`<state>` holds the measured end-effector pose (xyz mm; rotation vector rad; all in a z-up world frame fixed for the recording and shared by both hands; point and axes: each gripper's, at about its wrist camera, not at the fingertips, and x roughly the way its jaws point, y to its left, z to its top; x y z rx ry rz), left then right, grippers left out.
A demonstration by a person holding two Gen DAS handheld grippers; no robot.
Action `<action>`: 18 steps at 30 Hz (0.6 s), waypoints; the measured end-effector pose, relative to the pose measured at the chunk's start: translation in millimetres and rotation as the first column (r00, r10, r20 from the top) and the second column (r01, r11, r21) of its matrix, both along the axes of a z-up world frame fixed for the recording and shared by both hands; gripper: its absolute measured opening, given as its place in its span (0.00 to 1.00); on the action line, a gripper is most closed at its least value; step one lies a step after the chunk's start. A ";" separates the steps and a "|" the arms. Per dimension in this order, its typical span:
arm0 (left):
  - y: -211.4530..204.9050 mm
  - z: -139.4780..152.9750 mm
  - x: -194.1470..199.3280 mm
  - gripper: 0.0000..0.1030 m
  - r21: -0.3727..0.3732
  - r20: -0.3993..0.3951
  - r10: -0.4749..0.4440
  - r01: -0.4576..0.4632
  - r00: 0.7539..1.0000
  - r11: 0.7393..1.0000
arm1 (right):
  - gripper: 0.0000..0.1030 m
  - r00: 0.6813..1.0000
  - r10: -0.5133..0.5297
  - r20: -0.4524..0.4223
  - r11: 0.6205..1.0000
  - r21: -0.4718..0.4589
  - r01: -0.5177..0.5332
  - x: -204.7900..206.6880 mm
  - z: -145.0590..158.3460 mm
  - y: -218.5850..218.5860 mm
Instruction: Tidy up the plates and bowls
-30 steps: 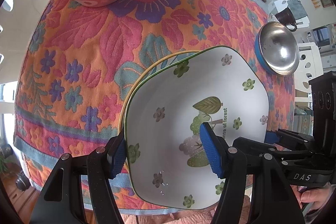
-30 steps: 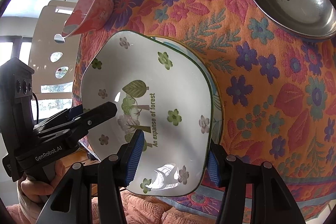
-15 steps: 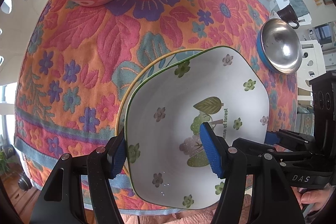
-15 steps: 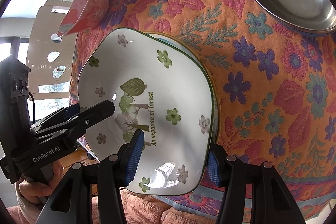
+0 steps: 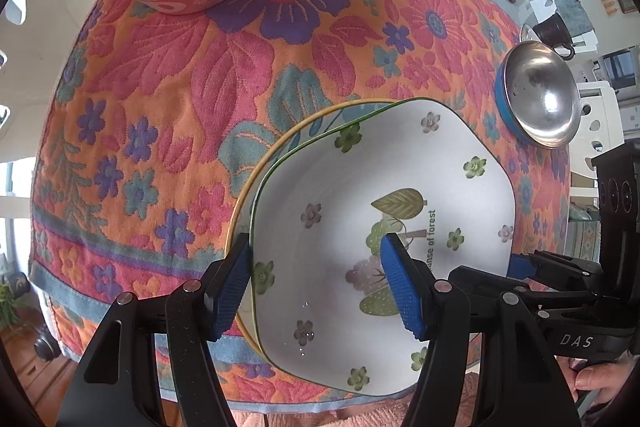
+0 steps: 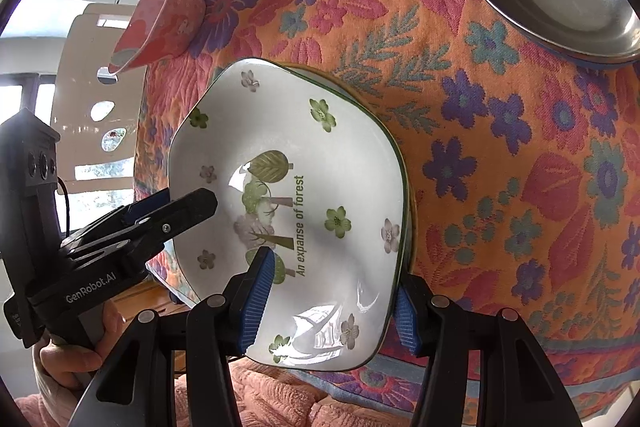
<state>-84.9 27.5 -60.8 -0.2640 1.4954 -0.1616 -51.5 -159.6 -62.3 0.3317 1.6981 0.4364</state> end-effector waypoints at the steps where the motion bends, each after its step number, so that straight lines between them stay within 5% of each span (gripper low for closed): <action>1: -0.2 0.3 0.3 0.59 0.003 0.001 0.000 0.000 1.000 1.000 | 0.52 1.000 0.005 0.001 1.000 -0.006 -0.005 0.0 0.1 0.6; 18: 2.1 4.7 2.2 0.59 0.013 -0.014 0.004 -0.003 1.000 1.000 | 0.52 1.000 0.023 -0.017 1.000 -0.006 -0.024 2.0 -4.8 4.0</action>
